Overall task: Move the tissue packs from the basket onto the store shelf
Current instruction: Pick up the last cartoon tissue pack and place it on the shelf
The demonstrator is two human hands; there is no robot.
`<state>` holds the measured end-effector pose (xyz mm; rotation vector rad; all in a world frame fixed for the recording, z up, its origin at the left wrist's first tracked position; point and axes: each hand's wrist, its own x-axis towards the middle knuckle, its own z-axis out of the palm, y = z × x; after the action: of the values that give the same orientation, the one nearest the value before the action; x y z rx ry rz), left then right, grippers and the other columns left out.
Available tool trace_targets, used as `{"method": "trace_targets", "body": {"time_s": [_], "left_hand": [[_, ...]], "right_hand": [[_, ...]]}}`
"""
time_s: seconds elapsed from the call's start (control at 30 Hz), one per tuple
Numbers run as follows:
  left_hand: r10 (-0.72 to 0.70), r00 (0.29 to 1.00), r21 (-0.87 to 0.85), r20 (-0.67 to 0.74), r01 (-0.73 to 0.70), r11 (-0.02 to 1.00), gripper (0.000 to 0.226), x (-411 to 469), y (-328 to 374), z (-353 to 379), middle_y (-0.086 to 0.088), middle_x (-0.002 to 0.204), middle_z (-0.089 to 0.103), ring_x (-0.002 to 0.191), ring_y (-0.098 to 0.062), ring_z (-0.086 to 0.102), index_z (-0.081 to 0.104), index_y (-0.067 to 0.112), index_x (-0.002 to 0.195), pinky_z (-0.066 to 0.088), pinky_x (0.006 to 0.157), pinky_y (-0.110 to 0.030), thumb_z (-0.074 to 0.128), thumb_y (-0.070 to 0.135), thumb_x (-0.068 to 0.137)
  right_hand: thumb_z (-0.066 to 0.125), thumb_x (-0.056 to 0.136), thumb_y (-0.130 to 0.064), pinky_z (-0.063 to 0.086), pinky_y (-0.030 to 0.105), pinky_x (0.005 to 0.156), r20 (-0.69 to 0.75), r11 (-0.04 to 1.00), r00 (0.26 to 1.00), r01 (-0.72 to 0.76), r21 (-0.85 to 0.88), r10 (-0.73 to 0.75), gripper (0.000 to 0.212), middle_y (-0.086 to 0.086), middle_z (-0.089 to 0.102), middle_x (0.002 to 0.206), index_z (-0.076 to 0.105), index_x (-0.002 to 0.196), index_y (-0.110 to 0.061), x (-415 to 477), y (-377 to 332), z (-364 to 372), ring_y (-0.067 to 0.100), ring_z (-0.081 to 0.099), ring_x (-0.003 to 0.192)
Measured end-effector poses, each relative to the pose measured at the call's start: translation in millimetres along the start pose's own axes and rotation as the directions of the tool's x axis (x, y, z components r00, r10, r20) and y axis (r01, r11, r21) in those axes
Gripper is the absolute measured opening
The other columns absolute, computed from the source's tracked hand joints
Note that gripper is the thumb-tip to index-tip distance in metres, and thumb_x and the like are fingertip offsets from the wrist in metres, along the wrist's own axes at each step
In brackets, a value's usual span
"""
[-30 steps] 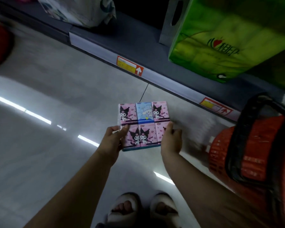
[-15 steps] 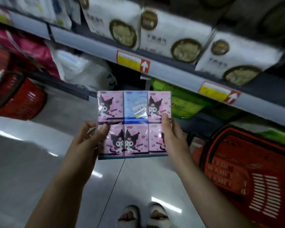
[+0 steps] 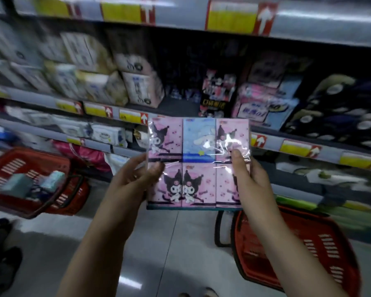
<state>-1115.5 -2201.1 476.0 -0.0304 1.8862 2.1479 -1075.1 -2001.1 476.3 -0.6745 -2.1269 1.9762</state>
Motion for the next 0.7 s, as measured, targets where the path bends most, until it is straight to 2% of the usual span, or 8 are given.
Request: {"method": "trace_targets", "body": {"time_s": [0.13,0.23,0.3,0.37,0.47,0.53,0.6,0.7], "left_hand": [[0.015,0.994,0.044,0.108,-0.02,0.999,0.038,-16.6,68.9,23.1,-0.023,0.105,0.07,0.093,-0.035,0.07,0.066,0.011,0.114,0.059,0.075,-0.039,0.063,0.03,0.08],[0.053,0.991,0.064,0.121,-0.061,0.996,0.028,-31.5,110.0,36.9,-0.027,0.098,0.069,0.088,-0.039,0.069,0.07,0.013,0.1,0.051,0.078,-0.042,0.069,0.032,0.081],[0.094,0.985,0.067,0.147,-0.105,0.992,0.016,-41.5,132.4,43.6,-0.019,0.084,0.073,0.08,-0.033,0.071,0.072,0.014,0.087,0.052,0.072,-0.035,0.066,0.029,0.084],[0.125,0.975,0.064,0.182,-0.138,0.988,0.017,-54.5,155.0,51.7,-0.011,0.089,0.075,0.084,-0.027,0.072,0.072,0.013,0.094,0.056,0.073,-0.034,0.06,0.024,0.089],[0.15,0.978,0.036,0.145,-0.157,0.987,0.037,-69.0,183.5,55.5,-0.012,0.108,0.073,0.098,-0.029,0.07,0.065,0.016,0.117,0.052,0.089,-0.046,0.064,0.032,0.084],[0.181,0.976,0.011,0.121,-0.184,0.983,0.058,-78.3,202.3,57.3,-0.011,0.114,0.071,0.104,-0.031,0.068,0.062,0.021,0.123,0.048,0.095,-0.05,0.073,0.047,0.073],[0.187,0.978,-0.019,0.088,-0.186,0.982,0.076,-88.0,218.5,58.6,-0.008,0.117,0.07,0.106,-0.029,0.067,0.059,0.022,0.126,0.046,0.099,-0.051,0.079,0.056,0.06],[0.236,0.966,-0.084,0.11,-0.227,0.97,0.067,-108.1,240.4,68.3,0.0,0.119,0.069,0.109,-0.02,0.066,0.06,0.026,0.124,0.043,0.102,-0.047,0.08,0.049,0.065]], "right_hand": [[0.045,0.091,-0.046,0.039,-0.005,0.055,-0.044,0.999,0.998,0.037,0.03,-0.035,0.009,-0.047,0.054,0.061,0.05,0.085,-0.041,-24.5,-70.9,-25.0,-0.03,0.05,0.064],[0.047,0.092,-0.045,0.04,-0.001,0.055,-0.073,0.996,0.995,0.076,0.048,-0.073,0.015,-0.045,0.053,0.057,0.047,0.077,-0.041,-41.9,-114.3,-37.6,-0.031,0.047,0.06],[0.048,0.09,-0.047,0.039,0.001,0.055,-0.099,0.994,0.992,0.09,0.065,-0.083,0.016,-0.039,0.055,0.056,0.048,0.076,-0.04,-52.0,-136.9,-44.9,-0.03,0.048,0.058],[0.049,0.09,-0.047,0.037,-0.002,0.051,-0.116,0.991,0.989,0.098,0.091,-0.087,0.015,-0.039,0.053,0.055,0.047,0.076,-0.04,-63.6,-158.5,-50.7,-0.03,0.047,0.056],[0.048,0.087,-0.053,0.04,0.007,0.07,-0.128,0.985,0.987,0.11,0.131,-0.093,0.015,-0.035,0.051,0.084,0.05,0.095,-0.039,-79.4,-186.0,-57.0,-0.016,0.052,0.074],[0.047,0.087,-0.055,0.038,0.016,0.077,-0.135,0.98,0.985,0.126,0.156,-0.106,0.019,-0.032,0.047,0.09,0.047,0.099,-0.04,-92.4,-203.3,-59.2,-0.013,0.049,0.075],[0.047,0.085,-0.059,0.035,0.021,0.086,-0.124,0.97,0.984,0.153,0.191,-0.131,0.043,-0.026,0.05,0.111,0.051,0.12,-0.034,-102.8,-217.0,-62.9,-0.009,0.048,0.092],[0.047,0.081,-0.063,0.031,0.029,0.091,-0.149,0.961,0.979,0.168,0.219,-0.137,0.059,-0.012,0.043,0.133,0.044,0.13,-0.03,-119.1,-238.3,-66.6,0.003,0.038,0.111]]}}
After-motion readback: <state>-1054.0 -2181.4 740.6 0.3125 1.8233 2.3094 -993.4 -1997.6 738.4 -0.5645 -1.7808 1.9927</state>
